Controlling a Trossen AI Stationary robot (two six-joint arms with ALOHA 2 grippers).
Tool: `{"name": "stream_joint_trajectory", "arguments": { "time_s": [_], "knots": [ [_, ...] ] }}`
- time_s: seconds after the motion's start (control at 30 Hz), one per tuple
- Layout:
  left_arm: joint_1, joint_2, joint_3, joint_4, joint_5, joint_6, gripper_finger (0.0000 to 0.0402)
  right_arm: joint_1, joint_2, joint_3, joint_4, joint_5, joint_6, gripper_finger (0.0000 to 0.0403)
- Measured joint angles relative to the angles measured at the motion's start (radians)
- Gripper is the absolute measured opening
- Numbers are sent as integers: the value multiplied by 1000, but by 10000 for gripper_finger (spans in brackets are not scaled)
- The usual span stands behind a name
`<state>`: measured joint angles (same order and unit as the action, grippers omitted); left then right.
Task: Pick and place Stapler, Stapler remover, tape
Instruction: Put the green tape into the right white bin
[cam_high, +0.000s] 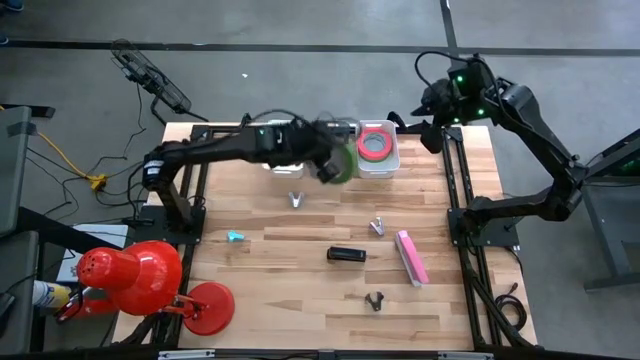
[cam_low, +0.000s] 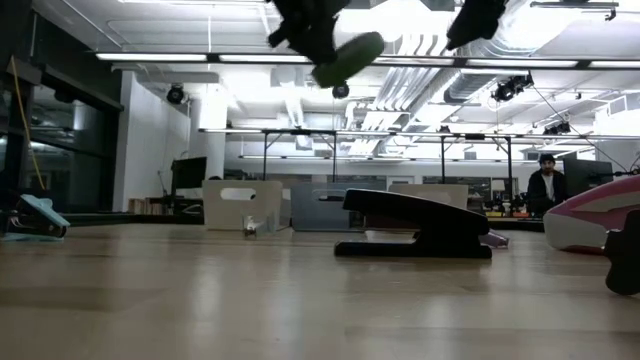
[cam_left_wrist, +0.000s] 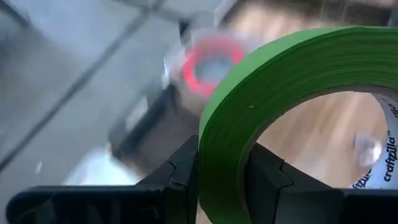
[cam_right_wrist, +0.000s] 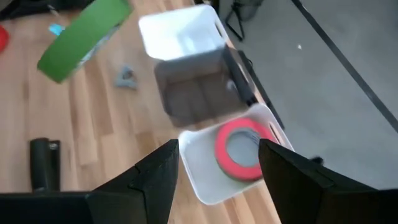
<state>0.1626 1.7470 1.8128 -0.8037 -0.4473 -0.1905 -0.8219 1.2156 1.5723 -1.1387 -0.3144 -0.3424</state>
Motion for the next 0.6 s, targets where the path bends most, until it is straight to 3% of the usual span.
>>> {"name": "stream_joint_trajectory", "arguments": {
  "time_s": [0.17, 0.3, 0.47, 0.6],
  "knots": [
    [40, 1, 80, 92, 0, 103, 82, 0, 1, 0, 8, -85, -49, 213],
    [65, -1, 118, 183, 23, 177, 82, 0, 1, 0, 27, -222, -83, 213],
    [90, 0, 126, 290, 81, 219, 82, 0, 1, 0, 102, -371, -87, 213],
    [102, 0, 126, 367, 149, 268, 82, 1, 1, 0, 158, -412, -85, 213]
  ]
}}
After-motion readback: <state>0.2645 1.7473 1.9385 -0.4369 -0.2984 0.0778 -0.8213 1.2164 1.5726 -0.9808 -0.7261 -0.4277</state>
